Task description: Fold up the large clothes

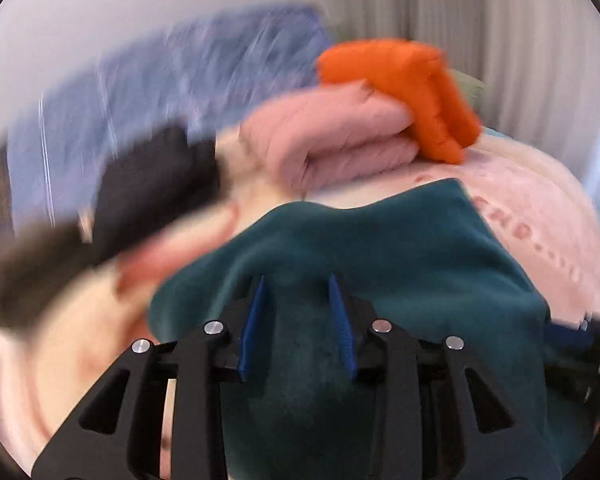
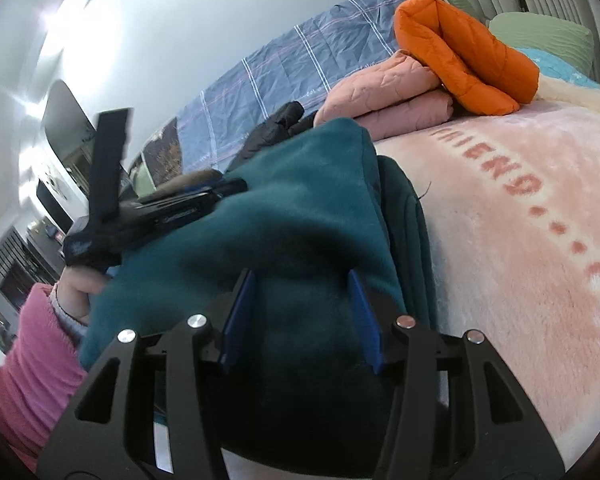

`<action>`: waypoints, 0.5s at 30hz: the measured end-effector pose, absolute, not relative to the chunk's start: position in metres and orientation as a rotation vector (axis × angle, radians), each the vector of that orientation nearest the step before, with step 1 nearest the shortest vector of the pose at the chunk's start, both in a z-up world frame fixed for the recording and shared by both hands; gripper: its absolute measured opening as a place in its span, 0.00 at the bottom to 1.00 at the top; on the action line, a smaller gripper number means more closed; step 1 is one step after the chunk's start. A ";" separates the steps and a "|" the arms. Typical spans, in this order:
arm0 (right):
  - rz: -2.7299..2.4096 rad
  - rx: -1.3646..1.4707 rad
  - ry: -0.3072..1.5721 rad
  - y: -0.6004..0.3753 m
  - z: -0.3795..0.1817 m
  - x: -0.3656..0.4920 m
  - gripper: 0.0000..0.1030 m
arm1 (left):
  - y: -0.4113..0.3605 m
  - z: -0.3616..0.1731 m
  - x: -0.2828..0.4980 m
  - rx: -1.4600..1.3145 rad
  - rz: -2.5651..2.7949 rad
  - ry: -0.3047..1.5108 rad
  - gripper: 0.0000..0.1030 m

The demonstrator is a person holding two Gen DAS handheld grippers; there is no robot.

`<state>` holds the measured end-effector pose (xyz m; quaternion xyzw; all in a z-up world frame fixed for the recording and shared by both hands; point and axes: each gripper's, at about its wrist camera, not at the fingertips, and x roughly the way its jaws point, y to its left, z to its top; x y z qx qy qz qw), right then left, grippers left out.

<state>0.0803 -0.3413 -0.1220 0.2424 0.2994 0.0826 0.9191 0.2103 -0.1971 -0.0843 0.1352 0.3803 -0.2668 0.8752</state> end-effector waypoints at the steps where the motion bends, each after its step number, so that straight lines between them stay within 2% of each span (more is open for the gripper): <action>1: 0.173 0.487 0.612 -0.340 -0.122 0.083 0.48 | -0.194 -0.086 0.215 0.271 -0.569 0.811 0.35; 7: 0.172 0.465 0.627 -0.337 -0.117 0.084 0.48 | -0.196 -0.078 0.211 0.325 -0.556 0.792 0.35; 11: 0.184 0.506 0.626 -0.343 -0.118 0.078 0.48 | -0.213 -0.055 0.201 0.417 -0.567 0.750 0.34; 15: 0.170 0.504 0.630 -0.342 -0.116 0.079 0.48 | -0.242 -0.025 0.194 0.397 -0.748 0.754 0.35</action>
